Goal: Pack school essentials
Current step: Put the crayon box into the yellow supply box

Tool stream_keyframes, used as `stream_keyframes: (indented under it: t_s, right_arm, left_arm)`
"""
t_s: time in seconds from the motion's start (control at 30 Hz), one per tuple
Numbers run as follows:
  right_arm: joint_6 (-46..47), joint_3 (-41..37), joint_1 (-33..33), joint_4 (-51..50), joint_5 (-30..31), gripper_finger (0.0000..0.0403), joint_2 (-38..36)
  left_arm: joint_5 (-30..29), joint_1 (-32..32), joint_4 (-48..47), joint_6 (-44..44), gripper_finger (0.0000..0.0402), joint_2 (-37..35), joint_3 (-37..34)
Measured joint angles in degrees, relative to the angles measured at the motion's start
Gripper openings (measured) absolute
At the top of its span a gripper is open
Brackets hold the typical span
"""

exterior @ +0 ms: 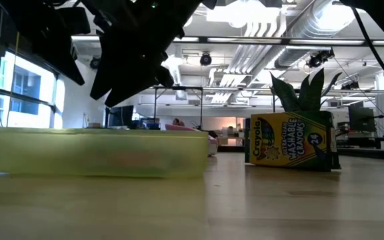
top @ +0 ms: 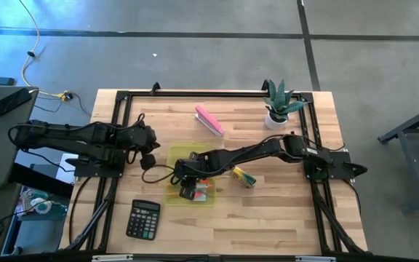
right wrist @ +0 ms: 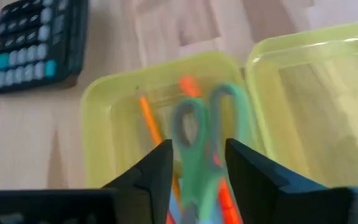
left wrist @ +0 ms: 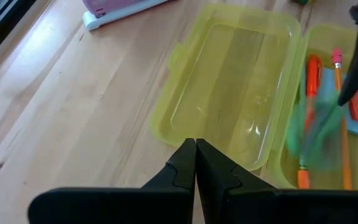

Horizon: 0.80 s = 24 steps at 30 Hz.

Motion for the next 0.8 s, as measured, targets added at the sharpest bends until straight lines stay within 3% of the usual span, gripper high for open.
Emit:
stream_keyframes:
  t_s: [0.27, 0.8]
  right_arm:
    - [-0.8, 0.0, -0.1, -2.2, -3.1, 0.0161, -0.6]
    - [-12.2, 0.2, -1.8, -19.4, 12.3, 0.0145, -4.7]
  left_arm:
    - [0.0, 0.0, 0.0, 0.0, 0.0, 0.0, 0.0]
    - [0.0, 0.0, 0.0, -0.1, 0.0001, 0.0, 0.0]
